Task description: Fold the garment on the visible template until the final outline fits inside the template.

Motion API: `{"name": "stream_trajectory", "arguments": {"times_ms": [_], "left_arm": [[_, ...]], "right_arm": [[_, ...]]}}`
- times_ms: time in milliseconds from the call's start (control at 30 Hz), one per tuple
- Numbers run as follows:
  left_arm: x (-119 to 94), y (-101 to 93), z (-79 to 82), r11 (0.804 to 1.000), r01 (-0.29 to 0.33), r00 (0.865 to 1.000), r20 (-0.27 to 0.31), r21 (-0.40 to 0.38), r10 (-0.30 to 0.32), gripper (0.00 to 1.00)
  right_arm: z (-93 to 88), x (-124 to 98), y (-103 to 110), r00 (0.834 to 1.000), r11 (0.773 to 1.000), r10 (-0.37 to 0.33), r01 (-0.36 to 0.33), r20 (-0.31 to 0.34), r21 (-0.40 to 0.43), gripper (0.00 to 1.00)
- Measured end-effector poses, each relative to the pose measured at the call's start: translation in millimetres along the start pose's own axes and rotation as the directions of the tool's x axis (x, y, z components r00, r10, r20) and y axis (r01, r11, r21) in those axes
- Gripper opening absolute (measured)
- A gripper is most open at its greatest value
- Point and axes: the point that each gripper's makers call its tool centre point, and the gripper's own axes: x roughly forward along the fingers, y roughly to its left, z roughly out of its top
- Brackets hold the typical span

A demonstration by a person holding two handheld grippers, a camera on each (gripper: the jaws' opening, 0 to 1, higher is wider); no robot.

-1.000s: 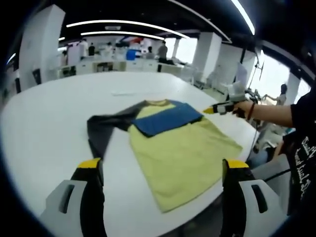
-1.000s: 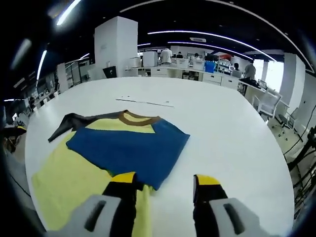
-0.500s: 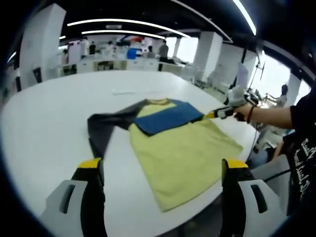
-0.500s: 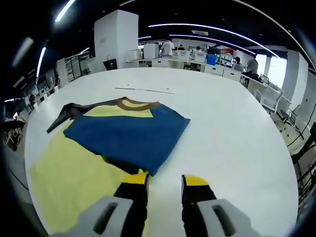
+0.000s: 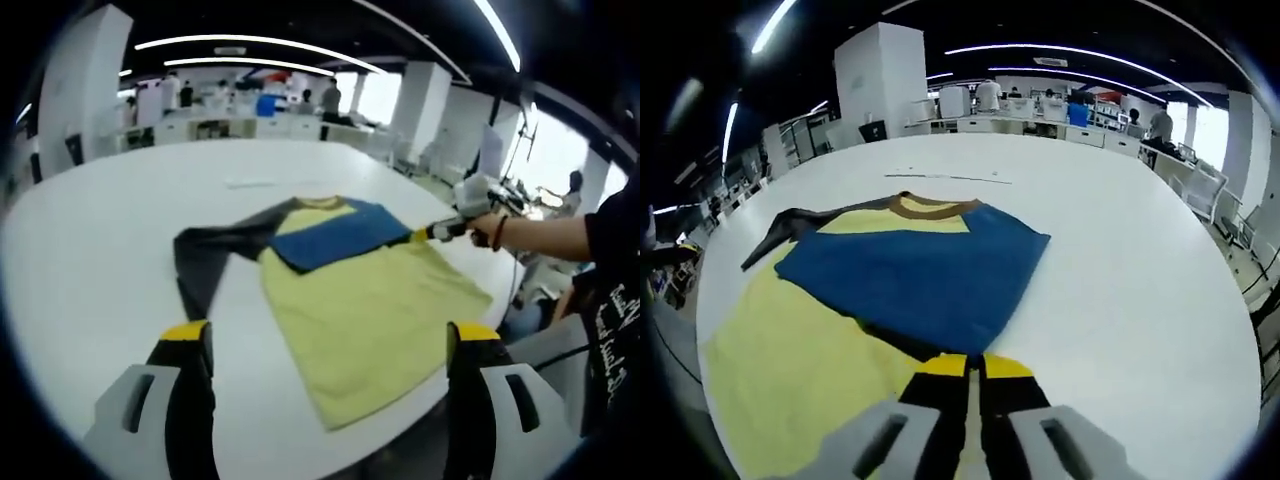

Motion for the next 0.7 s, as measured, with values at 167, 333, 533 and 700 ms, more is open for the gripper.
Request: {"name": "stream_trajectory", "arguments": {"times_ms": [167,333,533,700], "left_arm": [[-0.8,2.3,-2.9,1.0,-0.005,1.0,-0.007,-0.003,0.005,0.93],[-1.5,0.5,-2.6,1.0,-0.004,1.0,-0.003,-0.006,0.004,0.93],[-2.4,3.1,-2.6,1.0,-0.01,1.0,-0.002,-0.005,0.01,0.93],[-2.5,3.4,-3.3,1.0,-0.011,1.0,-0.004,-0.005,0.01,0.94]], "right_arm": [[0.8,0.3,-9.4,1.0,0.999,-0.019,0.019,-0.015,-0.028,0.0],[-0.9,0.1,-20.4,0.998,0.998,-0.048,0.046,-0.035,-0.053,0.0],[-1.2,1.3,-29.5,0.997,0.997,-0.063,0.06,-0.046,-0.051,0.0],[-1.9,-2.3,-25.4,0.997,0.998,-0.063,0.061,-0.047,-0.033,0.0]]}}
